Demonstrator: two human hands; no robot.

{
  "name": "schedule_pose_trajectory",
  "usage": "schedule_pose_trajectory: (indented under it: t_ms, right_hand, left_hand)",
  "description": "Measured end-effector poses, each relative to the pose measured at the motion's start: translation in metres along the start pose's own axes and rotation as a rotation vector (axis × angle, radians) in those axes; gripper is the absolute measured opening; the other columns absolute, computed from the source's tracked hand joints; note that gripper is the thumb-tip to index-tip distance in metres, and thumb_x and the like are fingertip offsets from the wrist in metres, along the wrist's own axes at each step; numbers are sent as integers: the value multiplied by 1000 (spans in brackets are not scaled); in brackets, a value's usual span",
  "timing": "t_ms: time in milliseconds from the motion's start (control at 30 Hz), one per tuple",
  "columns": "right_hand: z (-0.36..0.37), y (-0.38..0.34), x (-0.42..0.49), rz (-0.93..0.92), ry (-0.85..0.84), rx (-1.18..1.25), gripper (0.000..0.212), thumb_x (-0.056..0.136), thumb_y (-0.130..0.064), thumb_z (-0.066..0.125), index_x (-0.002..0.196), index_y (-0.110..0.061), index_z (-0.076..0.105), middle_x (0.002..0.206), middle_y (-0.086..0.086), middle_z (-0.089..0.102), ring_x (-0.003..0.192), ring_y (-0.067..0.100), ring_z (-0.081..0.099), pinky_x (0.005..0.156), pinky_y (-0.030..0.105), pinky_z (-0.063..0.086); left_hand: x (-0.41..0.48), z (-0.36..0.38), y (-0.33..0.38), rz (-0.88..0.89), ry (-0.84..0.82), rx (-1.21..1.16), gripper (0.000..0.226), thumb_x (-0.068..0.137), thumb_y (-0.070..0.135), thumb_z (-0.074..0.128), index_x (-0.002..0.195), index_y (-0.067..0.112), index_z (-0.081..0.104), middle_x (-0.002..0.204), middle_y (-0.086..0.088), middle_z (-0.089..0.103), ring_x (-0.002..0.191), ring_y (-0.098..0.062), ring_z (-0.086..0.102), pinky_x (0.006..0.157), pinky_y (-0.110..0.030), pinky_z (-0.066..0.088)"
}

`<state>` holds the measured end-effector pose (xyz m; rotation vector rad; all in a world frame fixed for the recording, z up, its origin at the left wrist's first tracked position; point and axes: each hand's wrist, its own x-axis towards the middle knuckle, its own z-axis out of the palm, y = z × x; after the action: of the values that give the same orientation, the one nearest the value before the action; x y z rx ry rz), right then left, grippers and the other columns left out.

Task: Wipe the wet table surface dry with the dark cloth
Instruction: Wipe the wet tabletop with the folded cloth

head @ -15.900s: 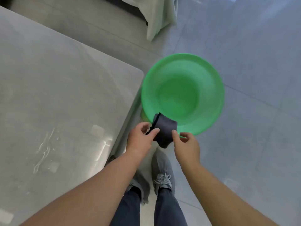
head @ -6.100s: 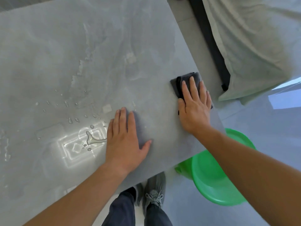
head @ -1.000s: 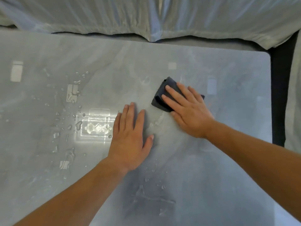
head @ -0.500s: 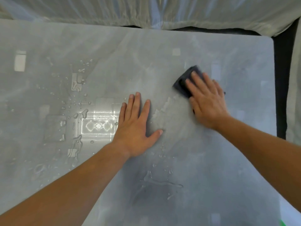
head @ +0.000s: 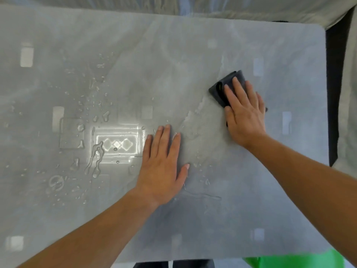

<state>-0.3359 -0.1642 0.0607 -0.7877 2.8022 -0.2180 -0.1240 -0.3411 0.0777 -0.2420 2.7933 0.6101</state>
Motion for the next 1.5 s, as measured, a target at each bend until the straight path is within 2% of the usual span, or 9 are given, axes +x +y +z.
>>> schedule_pose_trajectory:
  t_ms: [100,267,333,467,667,867,1100,1300,1500]
  right_hand:
    - [14,-29,-37,28,34,7,56,103,-34,33,158,-26,26,168,0,14,154,30,7,123,50,8]
    - [16,-9,-99,-369,-136,-110,54,103,-34,32,156,-27,31,166,-1,19,155,30,11,122,53,15]
    - [12,3,-89,-296,-106,-81,55,102,-33,31,156,-28,31,167,-3,17,155,28,10,123,52,14]
    - [18,-19,-98,56,-6,54,56,102,-30,30,157,-29,27,168,-6,13,155,25,2,125,47,3]
    - [31,-29,-177,-247,-117,-17,54,102,-32,33,156,-28,33,166,-4,19,155,27,9,124,48,9]
    - [25,-43,-141,77,-20,106,55,101,-27,28,157,-27,30,167,-6,15,155,24,2,125,45,0]
    - [33,-32,-209,-243,-169,-11,55,103,-33,30,158,-28,29,167,-4,16,156,26,4,124,49,8]
    - [32,-29,-201,-59,-78,121,54,103,-26,31,157,-27,29,166,-10,11,156,22,0,125,44,-1]
    - [47,-34,-272,-104,-73,109,55,102,-35,34,156,-25,33,167,-4,17,155,28,7,124,50,9]
  left_hand:
    - [-11,4,-1,-11,-7,-13,78,97,55,34,159,11,17,167,-16,6,155,-29,-4,124,-53,6]
    - [-30,5,0,44,-11,-19,78,97,54,37,159,11,16,168,-16,3,155,-28,-6,124,-50,1]
    - [-38,7,-1,65,-31,17,77,98,54,34,159,11,15,168,-16,1,155,-29,-7,124,-49,-1]
    - [-53,11,-5,63,-69,31,76,99,56,30,159,12,13,168,-15,-4,154,-27,-14,124,-47,-5]
    - [-67,15,-3,96,-84,21,81,96,58,35,159,13,12,168,-15,-5,154,-26,-14,124,-46,-5]
    - [-82,20,-1,98,-99,37,81,96,60,32,159,15,8,168,-13,-11,153,-24,-21,124,-45,-9]
    - [-95,28,5,76,-81,36,82,96,60,34,160,15,10,168,-13,-10,153,-25,-19,124,-45,-7]
    - [-109,34,11,35,-69,37,84,94,63,31,160,16,9,168,-11,-11,153,-24,-19,124,-45,-8]
    - [-130,40,13,-17,-69,63,85,93,67,30,160,17,12,168,-11,-11,153,-24,-20,124,-45,-9]
